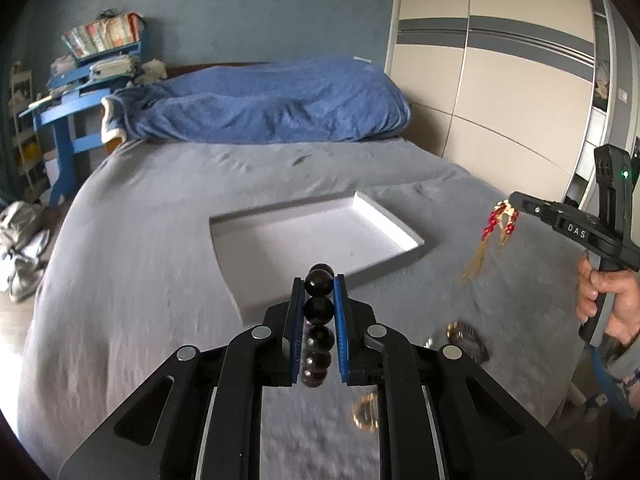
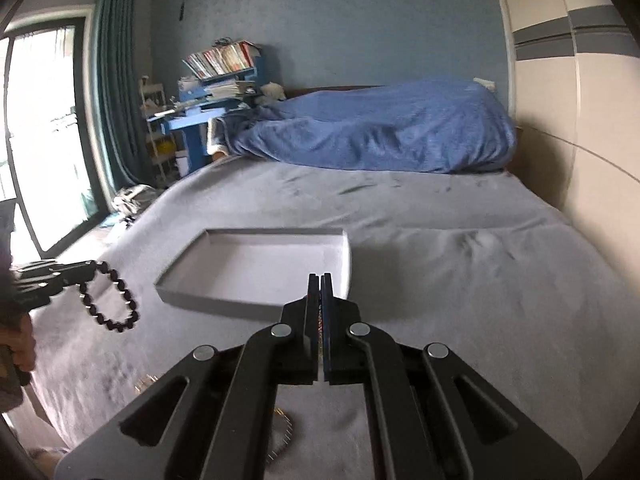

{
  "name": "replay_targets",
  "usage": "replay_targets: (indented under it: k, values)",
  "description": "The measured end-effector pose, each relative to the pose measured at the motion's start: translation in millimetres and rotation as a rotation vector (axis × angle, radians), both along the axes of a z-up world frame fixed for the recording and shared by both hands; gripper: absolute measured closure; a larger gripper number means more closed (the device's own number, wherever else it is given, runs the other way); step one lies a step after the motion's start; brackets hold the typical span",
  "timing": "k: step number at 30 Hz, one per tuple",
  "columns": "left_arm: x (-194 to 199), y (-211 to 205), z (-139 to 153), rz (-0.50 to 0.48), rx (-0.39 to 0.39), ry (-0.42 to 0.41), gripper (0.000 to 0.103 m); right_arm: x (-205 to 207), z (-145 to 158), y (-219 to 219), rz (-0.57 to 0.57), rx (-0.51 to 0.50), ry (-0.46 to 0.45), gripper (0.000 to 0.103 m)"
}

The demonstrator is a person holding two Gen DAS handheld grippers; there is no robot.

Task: Organize jewelry
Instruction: 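Carry the bracelet and earrings in both tools over the grey box, then lower both tools into the box and open them to release the items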

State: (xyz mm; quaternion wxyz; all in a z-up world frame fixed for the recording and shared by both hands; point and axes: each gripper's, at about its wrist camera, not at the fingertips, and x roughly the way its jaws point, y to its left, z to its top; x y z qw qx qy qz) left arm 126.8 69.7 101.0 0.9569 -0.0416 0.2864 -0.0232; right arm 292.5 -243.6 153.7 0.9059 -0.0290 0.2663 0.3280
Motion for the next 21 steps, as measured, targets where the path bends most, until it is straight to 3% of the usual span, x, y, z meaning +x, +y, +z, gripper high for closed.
replay_targets:
  k: [12,21]
  values:
    - [87,8,12,0.013,0.027,0.016,0.088,70,-12,76,0.073,0.032,0.118,0.102]
    - [140,21,-9,0.065,0.012,0.074,0.088,107,-45,119,0.04,-0.014,0.176,0.102]
